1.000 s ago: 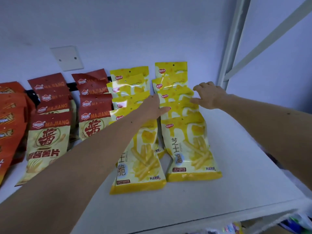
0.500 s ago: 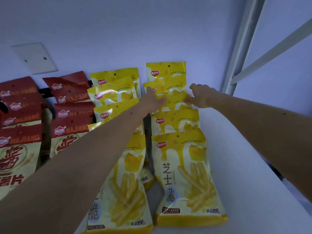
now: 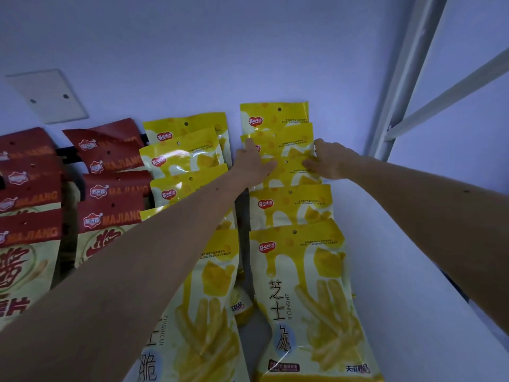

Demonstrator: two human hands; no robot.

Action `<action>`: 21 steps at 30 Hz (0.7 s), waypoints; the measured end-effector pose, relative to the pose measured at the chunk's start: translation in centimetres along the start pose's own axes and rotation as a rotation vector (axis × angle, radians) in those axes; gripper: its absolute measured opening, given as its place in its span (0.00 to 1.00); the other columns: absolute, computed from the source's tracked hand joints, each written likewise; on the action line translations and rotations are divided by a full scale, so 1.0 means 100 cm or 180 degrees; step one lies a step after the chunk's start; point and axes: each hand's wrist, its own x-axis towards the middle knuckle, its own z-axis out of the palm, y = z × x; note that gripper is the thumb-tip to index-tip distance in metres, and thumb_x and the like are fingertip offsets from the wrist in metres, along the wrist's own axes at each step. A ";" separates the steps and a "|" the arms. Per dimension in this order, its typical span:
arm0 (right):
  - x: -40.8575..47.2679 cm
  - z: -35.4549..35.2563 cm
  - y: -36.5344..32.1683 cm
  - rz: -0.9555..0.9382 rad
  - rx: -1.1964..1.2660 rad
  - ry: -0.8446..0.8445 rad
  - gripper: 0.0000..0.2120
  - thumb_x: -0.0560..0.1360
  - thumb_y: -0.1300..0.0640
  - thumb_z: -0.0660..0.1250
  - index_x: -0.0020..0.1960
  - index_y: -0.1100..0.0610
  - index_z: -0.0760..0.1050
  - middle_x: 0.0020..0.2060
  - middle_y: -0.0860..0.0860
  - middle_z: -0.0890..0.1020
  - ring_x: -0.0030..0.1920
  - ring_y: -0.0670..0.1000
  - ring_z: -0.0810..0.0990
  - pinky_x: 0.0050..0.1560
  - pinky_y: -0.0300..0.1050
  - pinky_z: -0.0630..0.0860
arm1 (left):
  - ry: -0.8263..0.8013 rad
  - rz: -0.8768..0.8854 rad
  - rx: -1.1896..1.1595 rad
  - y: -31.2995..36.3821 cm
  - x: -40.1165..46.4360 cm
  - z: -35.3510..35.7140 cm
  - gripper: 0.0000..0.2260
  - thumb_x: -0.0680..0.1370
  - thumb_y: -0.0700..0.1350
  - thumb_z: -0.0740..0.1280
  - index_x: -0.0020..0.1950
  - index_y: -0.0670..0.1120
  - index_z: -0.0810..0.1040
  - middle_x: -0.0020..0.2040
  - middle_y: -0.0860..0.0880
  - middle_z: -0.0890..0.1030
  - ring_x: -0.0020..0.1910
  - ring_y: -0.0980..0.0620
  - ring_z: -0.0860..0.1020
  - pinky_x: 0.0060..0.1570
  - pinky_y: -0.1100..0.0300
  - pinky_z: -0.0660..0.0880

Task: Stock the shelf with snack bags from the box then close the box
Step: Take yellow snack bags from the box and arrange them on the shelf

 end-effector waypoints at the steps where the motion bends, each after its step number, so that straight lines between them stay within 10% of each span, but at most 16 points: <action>1: 0.000 0.000 0.001 0.0018 -0.0017 0.0011 0.27 0.79 0.43 0.58 0.69 0.60 0.61 0.62 0.59 0.75 0.60 0.60 0.74 0.58 0.54 0.72 | -0.0026 0.0003 0.0061 -0.001 -0.001 -0.001 0.34 0.79 0.54 0.65 0.76 0.44 0.51 0.72 0.41 0.63 0.69 0.41 0.66 0.62 0.50 0.68; 11: -0.029 -0.015 -0.016 -0.0010 -0.0631 0.0765 0.31 0.77 0.40 0.60 0.71 0.60 0.60 0.67 0.59 0.69 0.67 0.60 0.67 0.62 0.57 0.67 | -0.0186 0.0376 0.0244 0.003 -0.030 -0.026 0.22 0.80 0.53 0.62 0.69 0.42 0.64 0.68 0.43 0.70 0.60 0.48 0.71 0.55 0.54 0.71; 21: -0.044 -0.016 -0.097 -0.0713 -0.0573 0.0949 0.24 0.78 0.46 0.61 0.70 0.58 0.65 0.67 0.56 0.69 0.68 0.59 0.66 0.61 0.56 0.70 | 0.0018 0.0509 0.1395 -0.066 -0.066 -0.081 0.33 0.80 0.54 0.62 0.77 0.37 0.55 0.78 0.40 0.54 0.77 0.43 0.53 0.73 0.52 0.54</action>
